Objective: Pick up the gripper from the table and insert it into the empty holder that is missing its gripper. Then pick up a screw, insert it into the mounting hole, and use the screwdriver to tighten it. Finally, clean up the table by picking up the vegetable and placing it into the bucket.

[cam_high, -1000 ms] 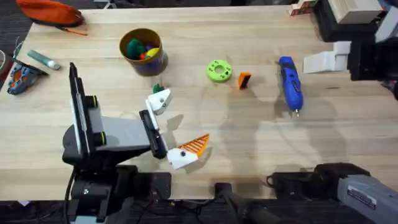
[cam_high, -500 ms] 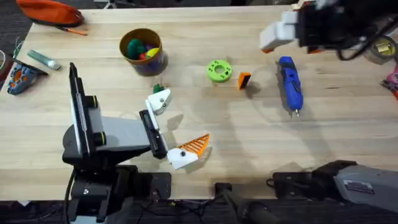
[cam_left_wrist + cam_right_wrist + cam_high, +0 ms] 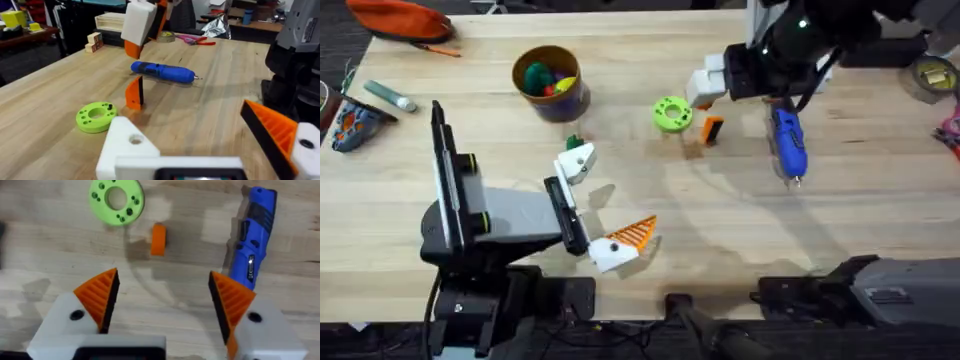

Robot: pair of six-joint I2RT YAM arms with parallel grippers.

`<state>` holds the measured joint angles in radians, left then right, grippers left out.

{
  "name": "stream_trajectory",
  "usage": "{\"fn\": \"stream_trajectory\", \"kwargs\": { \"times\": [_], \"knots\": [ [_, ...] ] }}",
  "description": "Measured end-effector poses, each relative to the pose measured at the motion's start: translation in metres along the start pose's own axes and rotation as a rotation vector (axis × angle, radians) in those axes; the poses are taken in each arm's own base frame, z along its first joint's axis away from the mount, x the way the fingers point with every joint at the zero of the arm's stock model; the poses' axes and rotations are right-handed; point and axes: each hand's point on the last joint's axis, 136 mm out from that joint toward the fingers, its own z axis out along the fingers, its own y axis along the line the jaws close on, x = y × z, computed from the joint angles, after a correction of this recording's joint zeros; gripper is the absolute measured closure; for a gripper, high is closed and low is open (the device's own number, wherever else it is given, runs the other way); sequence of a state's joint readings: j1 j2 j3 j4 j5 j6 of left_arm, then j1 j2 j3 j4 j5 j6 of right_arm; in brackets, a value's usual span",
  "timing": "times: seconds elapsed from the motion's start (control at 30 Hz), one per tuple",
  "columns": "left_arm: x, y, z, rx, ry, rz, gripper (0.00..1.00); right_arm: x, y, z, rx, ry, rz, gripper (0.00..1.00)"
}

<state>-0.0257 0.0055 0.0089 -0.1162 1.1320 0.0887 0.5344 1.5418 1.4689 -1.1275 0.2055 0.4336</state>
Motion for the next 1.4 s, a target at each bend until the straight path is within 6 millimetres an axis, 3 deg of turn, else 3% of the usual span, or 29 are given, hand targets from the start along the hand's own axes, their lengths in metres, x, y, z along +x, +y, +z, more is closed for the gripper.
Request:
{"fn": "stream_trajectory", "kwargs": {
  "times": [0.2, 0.57, 0.83, 1.13, 1.4],
  "knots": [
    [0.0, 0.0, 0.0, 0.0, 0.0, 0.0, 0.015, 0.0, 0.003, 0.007, -0.008, -0.006, -0.002, 0.008],
    [0.0, 0.0, 0.0, 0.0, 0.0, 0.001, 0.015, -0.001, 0.005, 0.037, -0.04, 0.025, 0.026, 0.008],
    [0.0, 0.0, 0.0, 0.0, 0.0, 0.001, 0.016, 0.009, 0.009, 0.063, -0.057, 0.126, 0.026, 0.008],
    [0.0, 0.0, 0.0, 0.0, 0.0, 0.001, 0.015, 0.019, -0.001, 0.071, -0.023, 0.225, -0.001, 0.007],
    [0.0, 0.0, 0.0, 0.0, 0.0, 0.001, 0.015, 0.003, 0.005, 0.085, -0.011, 0.263, -0.029, 0.008]
  ]
}}
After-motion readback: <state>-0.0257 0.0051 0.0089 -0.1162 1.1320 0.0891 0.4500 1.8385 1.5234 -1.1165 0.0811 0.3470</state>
